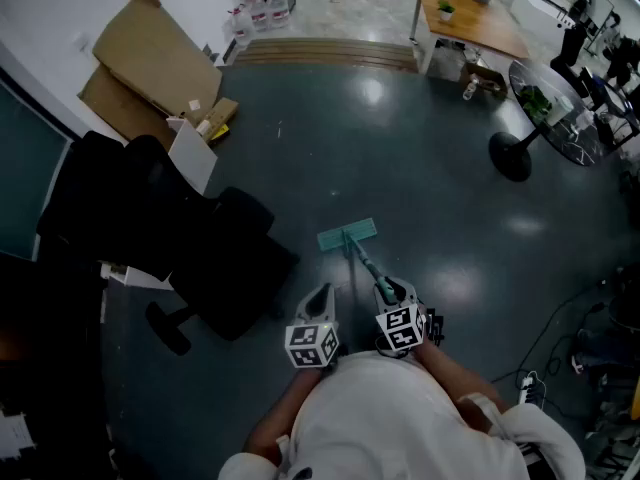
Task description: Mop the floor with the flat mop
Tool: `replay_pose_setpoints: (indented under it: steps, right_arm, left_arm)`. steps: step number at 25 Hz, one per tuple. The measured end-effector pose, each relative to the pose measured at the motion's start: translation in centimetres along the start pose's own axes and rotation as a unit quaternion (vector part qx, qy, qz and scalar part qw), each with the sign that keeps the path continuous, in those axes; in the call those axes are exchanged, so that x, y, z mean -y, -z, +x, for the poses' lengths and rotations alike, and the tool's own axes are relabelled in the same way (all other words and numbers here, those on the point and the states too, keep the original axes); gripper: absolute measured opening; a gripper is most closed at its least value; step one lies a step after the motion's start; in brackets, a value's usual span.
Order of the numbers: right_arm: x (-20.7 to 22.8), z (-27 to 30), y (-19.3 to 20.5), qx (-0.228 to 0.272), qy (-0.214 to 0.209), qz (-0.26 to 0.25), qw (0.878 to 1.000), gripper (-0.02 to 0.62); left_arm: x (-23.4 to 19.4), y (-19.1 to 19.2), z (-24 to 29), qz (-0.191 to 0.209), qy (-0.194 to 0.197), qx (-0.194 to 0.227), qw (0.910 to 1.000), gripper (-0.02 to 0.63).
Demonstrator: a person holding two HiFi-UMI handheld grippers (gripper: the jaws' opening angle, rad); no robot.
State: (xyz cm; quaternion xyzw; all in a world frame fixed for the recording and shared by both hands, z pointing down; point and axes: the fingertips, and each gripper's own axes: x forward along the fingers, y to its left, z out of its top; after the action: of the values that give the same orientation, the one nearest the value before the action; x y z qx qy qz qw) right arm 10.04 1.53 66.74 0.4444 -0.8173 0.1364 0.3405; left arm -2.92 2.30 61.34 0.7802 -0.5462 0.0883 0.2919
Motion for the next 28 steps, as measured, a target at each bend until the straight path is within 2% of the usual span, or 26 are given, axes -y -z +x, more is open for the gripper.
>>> replay_pose_setpoints:
  steps: [11, 19, 24, 28]
  right_arm:
    - [0.2, -0.4, 0.4, -0.005, 0.004, 0.000, 1.000, 0.110]
    - [0.7, -2.1, 4.1, -0.055, 0.016, 0.030, 0.998, 0.110]
    - [-0.3, -2.2, 4.9, -0.084, 0.014, 0.014, 0.996, 0.110]
    - [-0.5, -2.1, 6.4, -0.118, 0.010, 0.034, 0.992, 0.110]
  left_arm:
    - [0.3, 0.0, -0.1, 0.000, 0.002, -0.001, 1.0000, 0.006]
    - [-0.4, 0.8, -0.7, -0.006, -0.003, -0.010, 0.9999, 0.006]
    - [-0.5, 1.7, -0.4, -0.010, -0.001, -0.027, 0.9996, 0.006]
    - [-0.4, 2.6, -0.2, -0.010, 0.001, -0.044, 0.9990, 0.006]
